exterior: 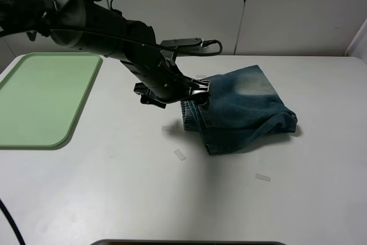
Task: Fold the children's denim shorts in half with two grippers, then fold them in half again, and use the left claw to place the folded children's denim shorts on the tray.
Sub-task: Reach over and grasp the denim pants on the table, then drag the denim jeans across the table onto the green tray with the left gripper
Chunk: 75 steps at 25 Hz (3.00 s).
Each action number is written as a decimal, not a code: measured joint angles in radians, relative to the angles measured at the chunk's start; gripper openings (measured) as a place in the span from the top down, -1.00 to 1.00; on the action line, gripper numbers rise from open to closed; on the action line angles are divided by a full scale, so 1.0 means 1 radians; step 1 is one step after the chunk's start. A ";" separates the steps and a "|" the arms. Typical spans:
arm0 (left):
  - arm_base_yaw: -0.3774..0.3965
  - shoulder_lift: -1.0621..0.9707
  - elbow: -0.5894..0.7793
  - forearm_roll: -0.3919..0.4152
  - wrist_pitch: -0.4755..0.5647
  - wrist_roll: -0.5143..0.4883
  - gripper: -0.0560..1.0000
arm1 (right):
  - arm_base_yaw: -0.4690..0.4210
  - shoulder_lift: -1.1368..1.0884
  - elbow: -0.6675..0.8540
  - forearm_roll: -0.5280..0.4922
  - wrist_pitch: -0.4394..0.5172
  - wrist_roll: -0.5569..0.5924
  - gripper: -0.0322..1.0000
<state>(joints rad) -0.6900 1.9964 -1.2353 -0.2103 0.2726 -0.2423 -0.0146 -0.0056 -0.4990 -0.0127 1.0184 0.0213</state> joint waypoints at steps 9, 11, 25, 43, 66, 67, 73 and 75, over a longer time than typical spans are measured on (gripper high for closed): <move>0.000 0.090 -0.093 -0.030 -0.013 0.000 -0.98 | 0.000 0.000 0.000 0.002 0.000 0.000 -0.41; 0.000 0.115 -0.119 -0.044 -0.014 0.000 -0.98 | 0.000 0.000 0.000 0.002 0.000 0.000 -0.41; -0.002 0.237 -0.183 -0.103 -0.043 0.000 -0.99 | 0.000 0.000 0.000 0.013 -0.001 0.000 -0.41; -0.033 0.271 -0.188 -0.113 -0.120 -0.001 0.12 | 0.000 0.000 0.000 0.013 -0.001 0.000 -0.41; -0.034 0.218 -0.188 -0.081 -0.032 0.024 0.46 | 0.000 0.000 0.000 0.018 -0.001 0.000 -0.41; -0.030 0.211 -0.188 -0.064 -0.014 0.025 0.46 | 0.000 0.000 0.000 0.019 -0.001 0.000 -0.41; 0.013 0.146 -0.188 0.083 0.149 0.028 0.46 | 0.000 0.000 0.000 0.023 -0.001 0.000 -0.41; 0.028 0.133 -0.188 0.119 0.192 0.028 0.46 | 0.000 0.000 0.000 0.024 -0.001 0.000 -0.41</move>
<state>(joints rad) -0.6622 2.1293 -1.4232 -0.0915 0.4645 -0.2139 -0.0146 -0.0056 -0.4990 0.0114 1.0178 0.0213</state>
